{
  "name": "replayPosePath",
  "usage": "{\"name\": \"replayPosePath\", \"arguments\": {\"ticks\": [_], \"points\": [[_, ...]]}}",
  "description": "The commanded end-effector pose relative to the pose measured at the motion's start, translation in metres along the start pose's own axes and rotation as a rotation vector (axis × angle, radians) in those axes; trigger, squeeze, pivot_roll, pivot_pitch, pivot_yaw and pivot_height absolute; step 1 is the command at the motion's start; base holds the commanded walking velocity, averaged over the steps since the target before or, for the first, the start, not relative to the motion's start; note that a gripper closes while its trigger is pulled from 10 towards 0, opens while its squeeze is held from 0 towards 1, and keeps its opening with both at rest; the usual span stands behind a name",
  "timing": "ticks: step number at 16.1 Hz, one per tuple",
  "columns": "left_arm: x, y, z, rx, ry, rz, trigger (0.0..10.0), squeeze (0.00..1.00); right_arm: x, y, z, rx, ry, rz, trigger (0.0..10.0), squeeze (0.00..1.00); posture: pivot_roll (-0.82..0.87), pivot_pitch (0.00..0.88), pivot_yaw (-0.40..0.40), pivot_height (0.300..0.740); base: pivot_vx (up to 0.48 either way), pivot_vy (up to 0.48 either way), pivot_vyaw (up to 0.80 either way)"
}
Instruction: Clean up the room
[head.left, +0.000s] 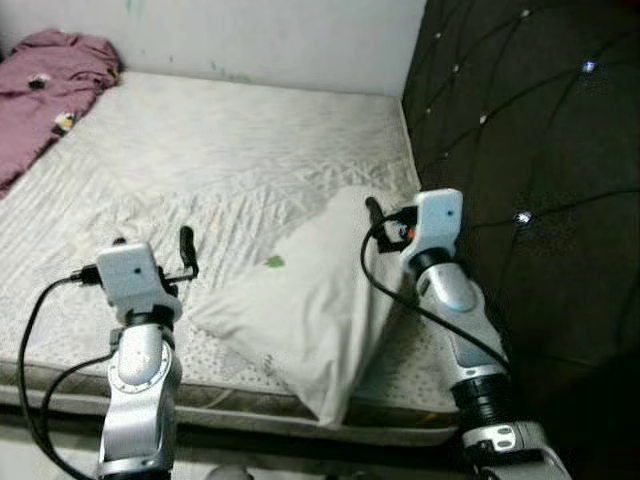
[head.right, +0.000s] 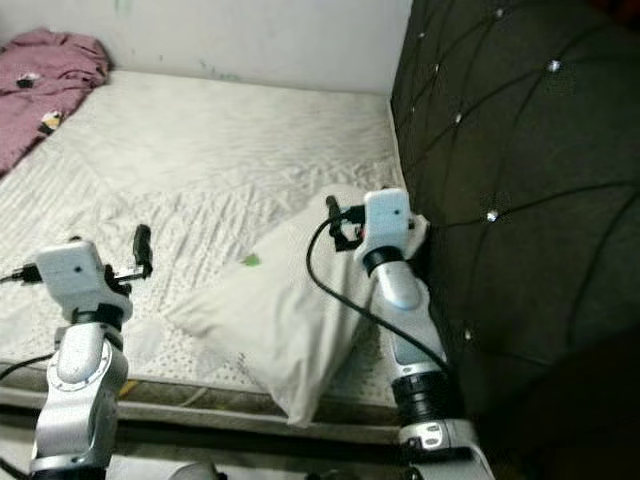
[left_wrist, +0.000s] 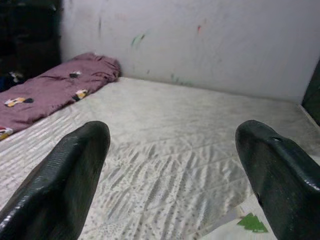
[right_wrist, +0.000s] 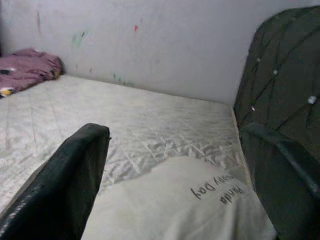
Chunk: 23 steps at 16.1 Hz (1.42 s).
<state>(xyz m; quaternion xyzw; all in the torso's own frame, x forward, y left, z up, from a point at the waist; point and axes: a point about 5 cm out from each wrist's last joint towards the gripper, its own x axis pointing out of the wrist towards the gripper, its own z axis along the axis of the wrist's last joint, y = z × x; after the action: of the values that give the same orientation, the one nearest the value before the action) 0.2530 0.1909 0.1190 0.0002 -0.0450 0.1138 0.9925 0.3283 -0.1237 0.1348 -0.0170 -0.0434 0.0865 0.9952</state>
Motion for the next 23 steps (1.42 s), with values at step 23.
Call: {"name": "replayPosePath", "arguments": {"ticks": [23], "points": [[-0.026,-0.012,-0.001,0.018,0.097,-0.103,10.0,0.0,-0.032,-0.005,-0.008,-0.005,0.051,-0.05,10.0,0.0,-0.01,0.0,-0.034,0.66,0.0,0.0,-0.06]]}}
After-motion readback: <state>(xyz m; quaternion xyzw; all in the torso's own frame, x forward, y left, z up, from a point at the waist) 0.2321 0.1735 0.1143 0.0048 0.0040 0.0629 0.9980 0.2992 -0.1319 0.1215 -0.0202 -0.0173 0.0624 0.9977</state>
